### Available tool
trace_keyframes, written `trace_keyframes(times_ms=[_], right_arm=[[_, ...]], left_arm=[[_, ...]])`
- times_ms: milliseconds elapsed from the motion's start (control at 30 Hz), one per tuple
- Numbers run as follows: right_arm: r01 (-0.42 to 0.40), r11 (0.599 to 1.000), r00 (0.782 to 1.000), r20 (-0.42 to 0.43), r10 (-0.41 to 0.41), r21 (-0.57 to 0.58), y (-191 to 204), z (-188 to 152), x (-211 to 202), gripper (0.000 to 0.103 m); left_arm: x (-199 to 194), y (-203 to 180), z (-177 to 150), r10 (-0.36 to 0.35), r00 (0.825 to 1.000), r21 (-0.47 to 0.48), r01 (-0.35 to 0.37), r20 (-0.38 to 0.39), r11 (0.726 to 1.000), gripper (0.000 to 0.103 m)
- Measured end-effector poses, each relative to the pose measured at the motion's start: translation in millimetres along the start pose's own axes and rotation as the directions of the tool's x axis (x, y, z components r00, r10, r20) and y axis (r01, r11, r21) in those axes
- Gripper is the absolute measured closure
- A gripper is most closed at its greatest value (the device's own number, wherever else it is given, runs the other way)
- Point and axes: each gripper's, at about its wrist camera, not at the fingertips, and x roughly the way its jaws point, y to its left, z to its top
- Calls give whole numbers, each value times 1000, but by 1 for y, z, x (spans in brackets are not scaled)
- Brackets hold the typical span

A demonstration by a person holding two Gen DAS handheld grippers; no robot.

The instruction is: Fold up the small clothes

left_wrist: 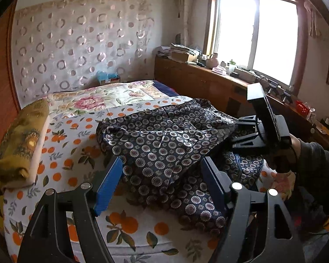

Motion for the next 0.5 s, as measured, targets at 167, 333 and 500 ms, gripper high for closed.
trace_keyframes(times_ms=[167, 333, 500], right_arm=[[-66, 996, 992, 109, 60, 54, 5, 3, -25, 99], [-35, 995, 984, 178, 17, 99, 0, 1, -59, 99], [47, 987, 987, 147, -70, 155, -18, -13, -68, 99]], left_arm=[[-3, 4, -3, 5, 1000, -16, -5, 5, 1000, 28], [-4, 4, -2, 3, 1000, -21, -2, 13, 1000, 28], [-7, -2, -1, -8, 1000, -12, 9, 27, 1000, 28]])
